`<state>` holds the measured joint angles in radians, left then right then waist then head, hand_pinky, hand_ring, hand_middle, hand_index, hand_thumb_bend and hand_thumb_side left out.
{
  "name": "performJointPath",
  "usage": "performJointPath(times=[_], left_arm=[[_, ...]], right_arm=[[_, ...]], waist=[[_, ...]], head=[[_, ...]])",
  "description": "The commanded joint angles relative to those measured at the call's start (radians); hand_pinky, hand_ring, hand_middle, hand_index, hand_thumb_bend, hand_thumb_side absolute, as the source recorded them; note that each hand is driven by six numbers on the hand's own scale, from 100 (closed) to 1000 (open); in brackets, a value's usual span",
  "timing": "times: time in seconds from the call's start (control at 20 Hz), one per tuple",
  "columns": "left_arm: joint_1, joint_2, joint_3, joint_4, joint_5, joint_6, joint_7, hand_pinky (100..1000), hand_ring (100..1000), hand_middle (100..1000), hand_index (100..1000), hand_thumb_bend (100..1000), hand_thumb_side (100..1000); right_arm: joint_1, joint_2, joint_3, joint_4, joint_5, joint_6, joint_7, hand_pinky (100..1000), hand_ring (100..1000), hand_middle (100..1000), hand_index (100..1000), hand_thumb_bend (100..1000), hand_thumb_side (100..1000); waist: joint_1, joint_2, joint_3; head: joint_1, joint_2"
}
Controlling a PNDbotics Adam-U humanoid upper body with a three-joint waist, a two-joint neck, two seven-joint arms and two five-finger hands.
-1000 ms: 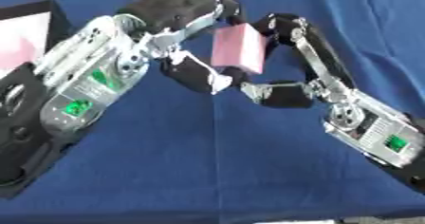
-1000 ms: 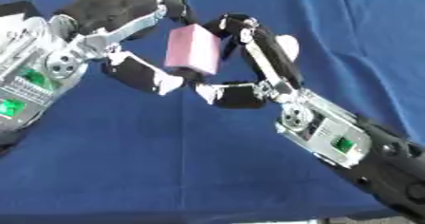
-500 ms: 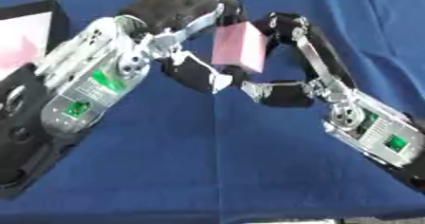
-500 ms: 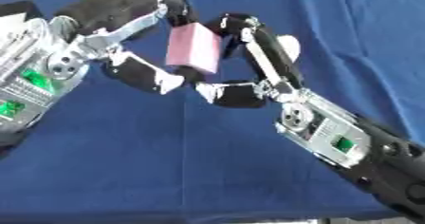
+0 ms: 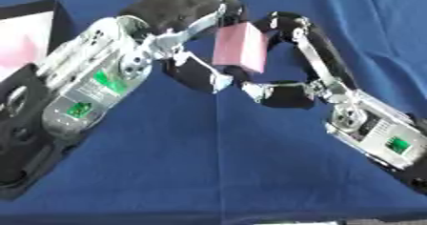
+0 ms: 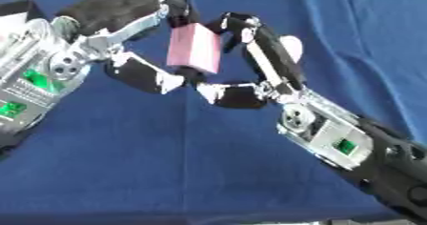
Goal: Pick up the objects with one hand, pass them to the other hand, and then place them into the box on the other side of the table.
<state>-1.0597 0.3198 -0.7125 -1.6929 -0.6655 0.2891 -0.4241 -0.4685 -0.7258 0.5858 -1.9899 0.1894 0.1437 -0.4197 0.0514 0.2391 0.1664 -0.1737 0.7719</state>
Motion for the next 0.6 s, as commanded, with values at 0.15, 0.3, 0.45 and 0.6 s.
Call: performJointPath(times=[0.15,0.3,0.45,0.6], left_arm=[[-0.021,0.014,0.006,-0.016,-0.007,-0.002,-0.012,781,655,564,496,100,114],[-0.02,0.016,0.006,-0.015,-0.011,-0.003,-0.017,780,652,560,492,100,115],[-0.019,0.017,0.007,-0.015,-0.014,-0.003,-0.022,779,650,556,488,101,115],[-0.018,0.019,0.007,-0.015,-0.016,-0.003,-0.025,778,650,555,487,109,115]], right_arm=[[-0.005,-0.018,-0.018,-0.01,0.027,0.037,0.015,559,755,657,760,255,130],[-0.002,-0.019,-0.019,-0.01,0.035,0.052,0.023,565,765,671,775,256,161],[-0.001,-0.02,-0.021,-0.01,0.043,0.063,0.031,570,773,685,791,250,196],[0.002,-0.021,-0.023,-0.01,0.049,0.077,0.033,570,776,689,798,246,206]], waist=[[-0.005,-0.021,0.001],[-0.005,-0.023,0.0],[-0.005,-0.024,-0.001],[-0.004,-0.024,-0.001]], head=[[0.004,-0.002],[0.004,-0.002],[0.005,-0.002],[0.008,-0.002]])
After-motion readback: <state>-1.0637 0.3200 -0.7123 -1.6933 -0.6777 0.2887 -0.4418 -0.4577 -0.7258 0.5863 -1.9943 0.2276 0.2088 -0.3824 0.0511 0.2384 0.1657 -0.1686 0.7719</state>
